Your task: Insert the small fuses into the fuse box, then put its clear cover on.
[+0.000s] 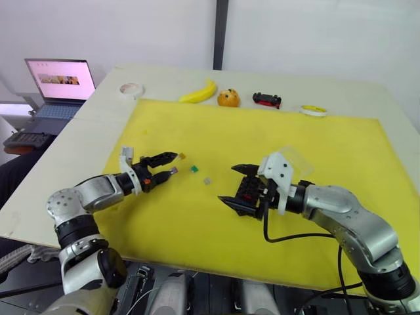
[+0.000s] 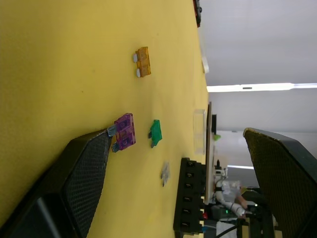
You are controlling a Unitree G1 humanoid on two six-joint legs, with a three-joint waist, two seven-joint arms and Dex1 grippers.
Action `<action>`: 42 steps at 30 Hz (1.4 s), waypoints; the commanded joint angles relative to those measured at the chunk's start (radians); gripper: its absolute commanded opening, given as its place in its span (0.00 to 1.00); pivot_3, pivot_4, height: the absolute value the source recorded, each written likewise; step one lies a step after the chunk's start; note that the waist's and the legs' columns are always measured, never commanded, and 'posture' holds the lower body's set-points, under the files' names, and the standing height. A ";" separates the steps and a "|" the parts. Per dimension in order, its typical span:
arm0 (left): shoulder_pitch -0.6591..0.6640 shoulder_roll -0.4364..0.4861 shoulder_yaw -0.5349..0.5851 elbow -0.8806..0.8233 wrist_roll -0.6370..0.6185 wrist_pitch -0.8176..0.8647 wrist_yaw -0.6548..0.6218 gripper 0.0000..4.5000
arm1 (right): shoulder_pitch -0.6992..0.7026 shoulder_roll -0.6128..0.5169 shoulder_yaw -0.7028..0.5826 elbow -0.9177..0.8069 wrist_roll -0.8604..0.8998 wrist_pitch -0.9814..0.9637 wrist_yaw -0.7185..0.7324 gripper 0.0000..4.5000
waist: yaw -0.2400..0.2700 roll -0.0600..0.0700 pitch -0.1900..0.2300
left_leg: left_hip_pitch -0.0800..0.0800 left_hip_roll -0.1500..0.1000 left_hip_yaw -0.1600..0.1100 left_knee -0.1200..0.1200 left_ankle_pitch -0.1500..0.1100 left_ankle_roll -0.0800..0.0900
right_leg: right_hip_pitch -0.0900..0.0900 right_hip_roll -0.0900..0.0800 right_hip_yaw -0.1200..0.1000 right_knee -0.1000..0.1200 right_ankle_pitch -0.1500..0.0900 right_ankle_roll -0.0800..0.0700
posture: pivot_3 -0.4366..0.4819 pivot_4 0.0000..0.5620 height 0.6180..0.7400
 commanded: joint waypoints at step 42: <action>0.011 0.034 -0.078 -0.002 0.151 0.061 -0.096 0.48 | 0.016 -0.029 -0.020 -0.042 -0.002 -0.012 0.018 1.00 | -0.004 0.000 0.000 | 0.000 -0.001 -0.001 -0.002 -0.002 0.003 | -0.001 -0.002 0.000 -0.001 0.000 0.000 | 0.48 0.27 1.00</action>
